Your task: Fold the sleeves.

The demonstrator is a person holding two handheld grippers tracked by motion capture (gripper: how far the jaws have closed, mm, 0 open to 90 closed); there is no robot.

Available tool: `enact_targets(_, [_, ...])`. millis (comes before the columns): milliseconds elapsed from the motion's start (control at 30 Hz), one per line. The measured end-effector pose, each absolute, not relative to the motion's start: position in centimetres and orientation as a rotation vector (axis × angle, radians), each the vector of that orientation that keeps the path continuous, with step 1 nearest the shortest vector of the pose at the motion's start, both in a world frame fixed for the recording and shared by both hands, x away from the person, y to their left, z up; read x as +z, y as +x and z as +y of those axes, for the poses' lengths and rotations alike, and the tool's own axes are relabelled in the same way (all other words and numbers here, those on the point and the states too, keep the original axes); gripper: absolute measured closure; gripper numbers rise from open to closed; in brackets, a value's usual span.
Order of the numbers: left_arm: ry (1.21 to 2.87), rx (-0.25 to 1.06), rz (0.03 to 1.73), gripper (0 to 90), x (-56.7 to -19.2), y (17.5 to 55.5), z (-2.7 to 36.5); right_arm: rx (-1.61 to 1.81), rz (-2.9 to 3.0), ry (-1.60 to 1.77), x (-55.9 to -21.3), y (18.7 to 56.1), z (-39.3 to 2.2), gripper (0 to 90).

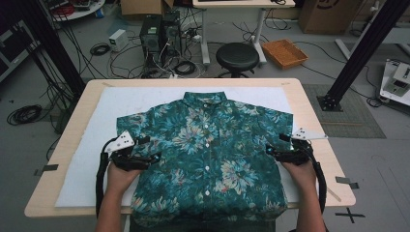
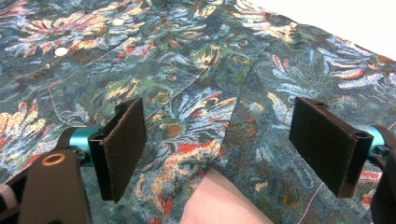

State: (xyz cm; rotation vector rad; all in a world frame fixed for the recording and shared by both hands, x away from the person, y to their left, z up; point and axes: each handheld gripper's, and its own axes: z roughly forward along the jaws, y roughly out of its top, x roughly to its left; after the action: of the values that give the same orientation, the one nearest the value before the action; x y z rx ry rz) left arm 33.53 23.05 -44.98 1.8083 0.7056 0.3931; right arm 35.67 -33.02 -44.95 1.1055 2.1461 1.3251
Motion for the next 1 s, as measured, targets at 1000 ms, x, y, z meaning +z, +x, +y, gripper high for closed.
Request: enact_targets(1000, [1.813,0.409,0.723,19.2,-44.96,33.51,22.95,1.296,2.134,1.104,-44.92,35.47,-32.8,19.4])
